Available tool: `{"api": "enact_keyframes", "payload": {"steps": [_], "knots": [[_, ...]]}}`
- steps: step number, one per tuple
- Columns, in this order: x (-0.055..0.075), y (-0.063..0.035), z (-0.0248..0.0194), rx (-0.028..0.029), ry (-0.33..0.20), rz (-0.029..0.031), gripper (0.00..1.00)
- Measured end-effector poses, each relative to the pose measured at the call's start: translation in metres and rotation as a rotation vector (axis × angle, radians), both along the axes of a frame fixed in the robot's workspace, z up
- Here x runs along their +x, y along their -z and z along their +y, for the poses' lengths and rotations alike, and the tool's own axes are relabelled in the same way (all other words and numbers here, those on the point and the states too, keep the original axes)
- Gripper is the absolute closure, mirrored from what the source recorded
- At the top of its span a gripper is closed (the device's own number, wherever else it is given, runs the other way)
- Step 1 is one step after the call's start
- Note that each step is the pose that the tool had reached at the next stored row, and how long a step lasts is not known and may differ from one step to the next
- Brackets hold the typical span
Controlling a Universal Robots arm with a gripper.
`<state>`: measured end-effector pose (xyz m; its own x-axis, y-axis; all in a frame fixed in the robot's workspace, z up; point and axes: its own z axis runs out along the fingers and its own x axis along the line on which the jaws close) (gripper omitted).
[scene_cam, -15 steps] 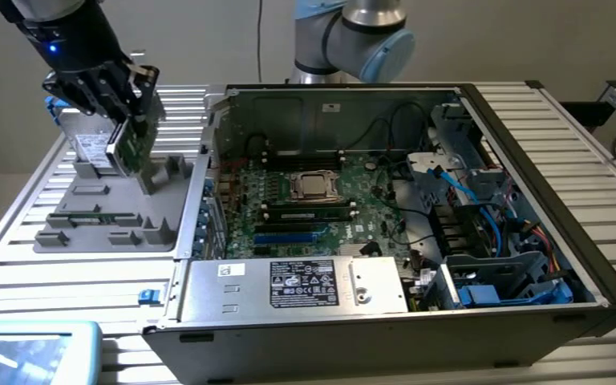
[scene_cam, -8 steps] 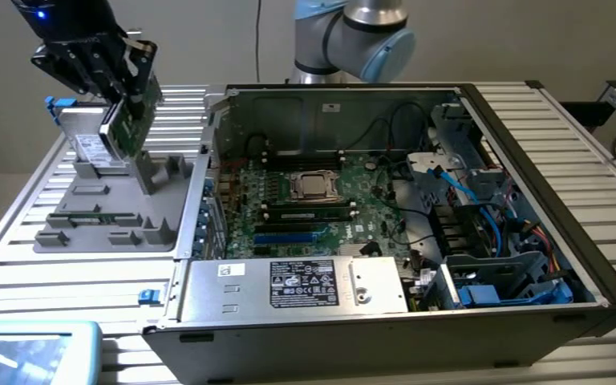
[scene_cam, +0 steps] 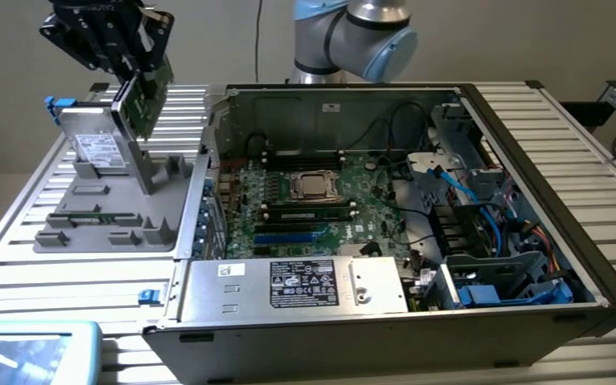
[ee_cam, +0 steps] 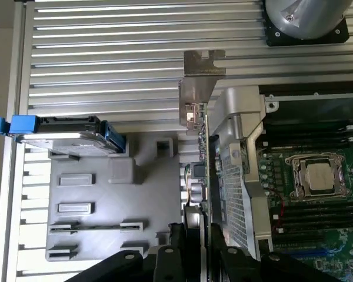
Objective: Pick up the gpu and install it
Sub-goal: 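Pick up the gpu and move the gpu toward the slot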
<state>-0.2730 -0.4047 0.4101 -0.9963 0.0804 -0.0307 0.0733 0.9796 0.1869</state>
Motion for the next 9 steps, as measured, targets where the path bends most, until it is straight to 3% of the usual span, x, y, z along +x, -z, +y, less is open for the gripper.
{"api": "enact_keyframes", "payload": {"steps": [4, 9], "knots": [[0.018, -0.0083, -0.001, 0.0012, 0.0, 0.002, 0.72], [0.039, -0.012, -0.0018, 0.0027, 0.0, 0.0067, 0.72]]}}
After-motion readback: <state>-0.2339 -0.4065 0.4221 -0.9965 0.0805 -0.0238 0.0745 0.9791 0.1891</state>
